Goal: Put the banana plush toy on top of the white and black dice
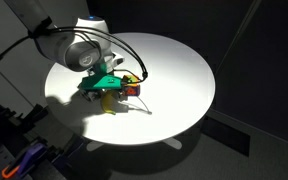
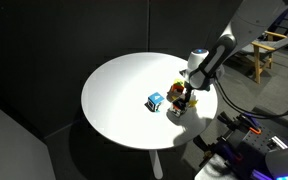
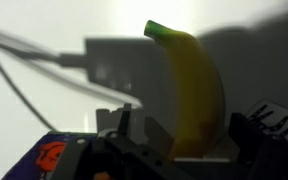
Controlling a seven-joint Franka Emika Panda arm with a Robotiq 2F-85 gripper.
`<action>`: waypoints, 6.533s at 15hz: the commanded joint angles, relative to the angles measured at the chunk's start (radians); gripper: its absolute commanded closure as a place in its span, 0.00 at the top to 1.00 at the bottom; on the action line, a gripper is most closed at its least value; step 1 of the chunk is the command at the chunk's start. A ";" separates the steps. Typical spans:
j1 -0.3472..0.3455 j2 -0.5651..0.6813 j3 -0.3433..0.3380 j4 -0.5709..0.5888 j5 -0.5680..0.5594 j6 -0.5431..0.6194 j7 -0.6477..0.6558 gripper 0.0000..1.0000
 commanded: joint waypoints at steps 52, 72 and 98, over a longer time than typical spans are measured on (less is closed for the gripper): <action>-0.044 0.012 0.049 -0.007 -0.089 0.016 0.091 0.73; -0.113 -0.189 0.136 -0.139 0.081 -0.124 0.121 0.16; -0.077 -0.254 0.039 -0.199 0.308 0.041 0.398 0.41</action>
